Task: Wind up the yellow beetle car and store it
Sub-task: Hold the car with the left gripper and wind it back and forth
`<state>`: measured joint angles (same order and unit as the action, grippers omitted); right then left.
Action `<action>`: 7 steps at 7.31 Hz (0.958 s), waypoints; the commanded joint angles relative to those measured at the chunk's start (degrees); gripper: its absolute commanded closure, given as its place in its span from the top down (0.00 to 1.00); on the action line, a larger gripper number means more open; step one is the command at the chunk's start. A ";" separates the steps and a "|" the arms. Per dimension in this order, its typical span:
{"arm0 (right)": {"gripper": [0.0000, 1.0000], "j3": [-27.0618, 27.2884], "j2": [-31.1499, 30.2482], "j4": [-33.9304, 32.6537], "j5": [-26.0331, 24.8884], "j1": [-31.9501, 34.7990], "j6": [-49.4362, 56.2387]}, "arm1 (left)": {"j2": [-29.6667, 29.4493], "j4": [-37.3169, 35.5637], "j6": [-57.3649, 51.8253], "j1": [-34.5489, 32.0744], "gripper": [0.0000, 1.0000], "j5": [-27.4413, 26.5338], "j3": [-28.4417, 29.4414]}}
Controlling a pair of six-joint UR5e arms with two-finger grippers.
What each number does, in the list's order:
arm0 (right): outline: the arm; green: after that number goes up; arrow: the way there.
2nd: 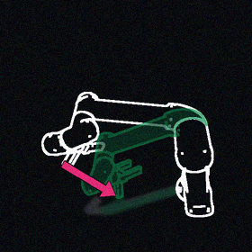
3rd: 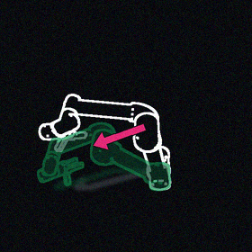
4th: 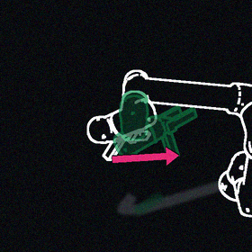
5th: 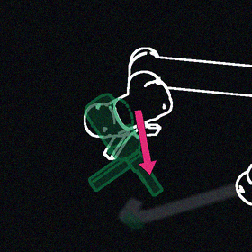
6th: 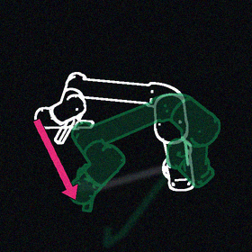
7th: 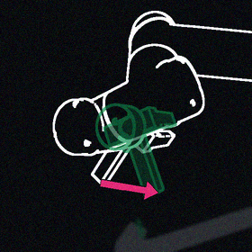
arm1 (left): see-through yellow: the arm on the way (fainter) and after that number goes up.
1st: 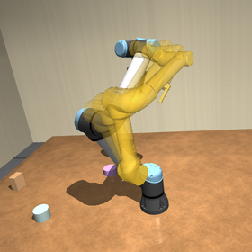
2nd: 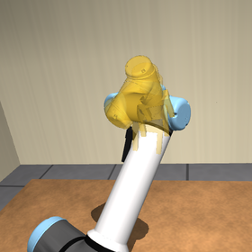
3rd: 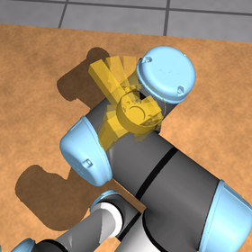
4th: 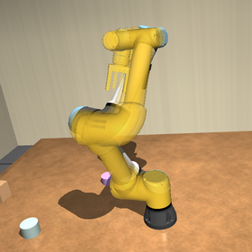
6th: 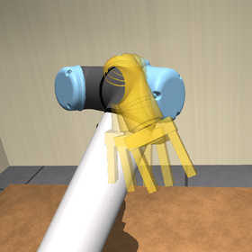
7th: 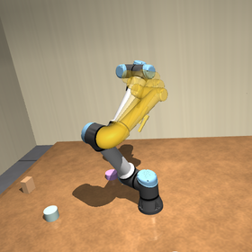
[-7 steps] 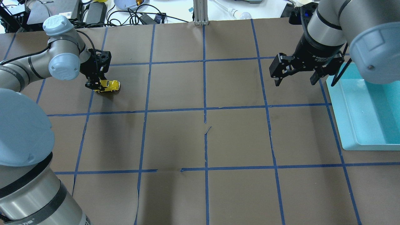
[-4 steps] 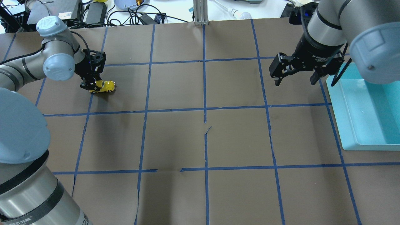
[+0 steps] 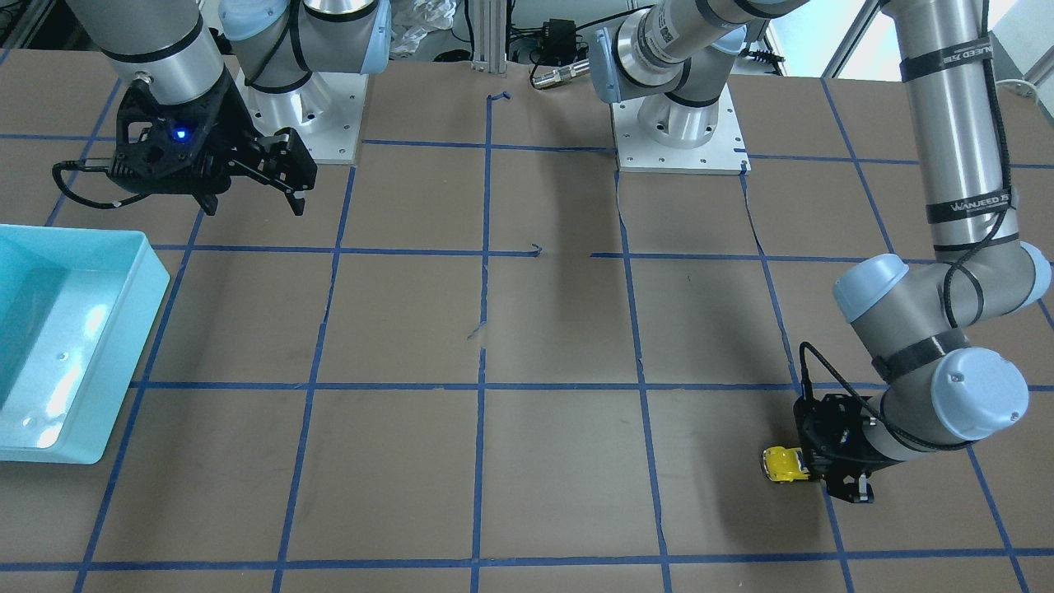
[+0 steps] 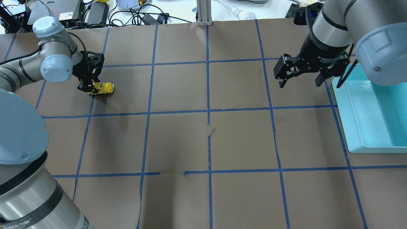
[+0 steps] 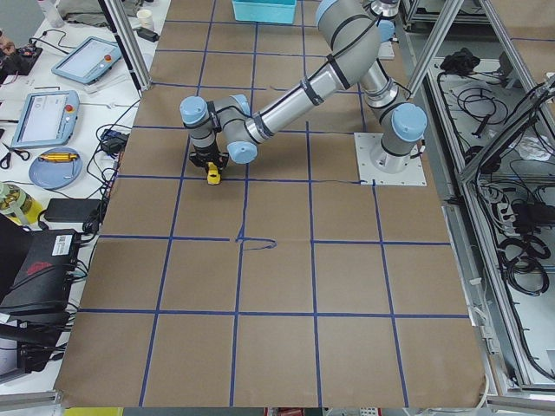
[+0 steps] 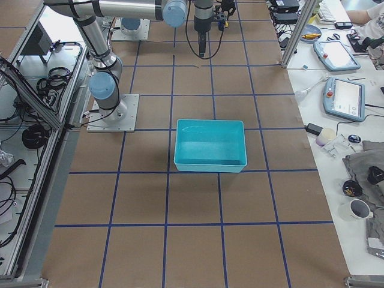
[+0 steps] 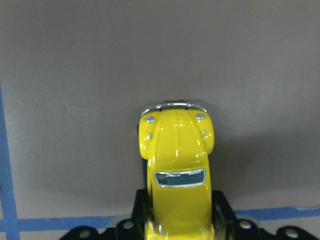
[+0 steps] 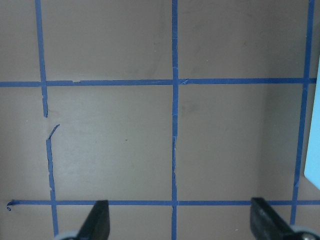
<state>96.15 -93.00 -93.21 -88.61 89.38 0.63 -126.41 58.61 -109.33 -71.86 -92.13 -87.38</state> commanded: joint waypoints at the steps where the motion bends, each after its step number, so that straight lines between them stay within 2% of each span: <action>1: 1.00 0.00 0.01 -0.12 -0.07 0.01 -0.10 | -0.06 0.01 -0.53 0.05 0.00 -0.60 0.10; 7: 1.00 0.00 0.10 0.14 -0.07 -0.17 0.77 | -0.24 -0.08 -2.82 0.23 0.00 -1.12 0.45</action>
<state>96.15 -92.96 -93.17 -88.70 89.27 0.83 -126.63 58.55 -112.12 -71.66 -92.96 -87.01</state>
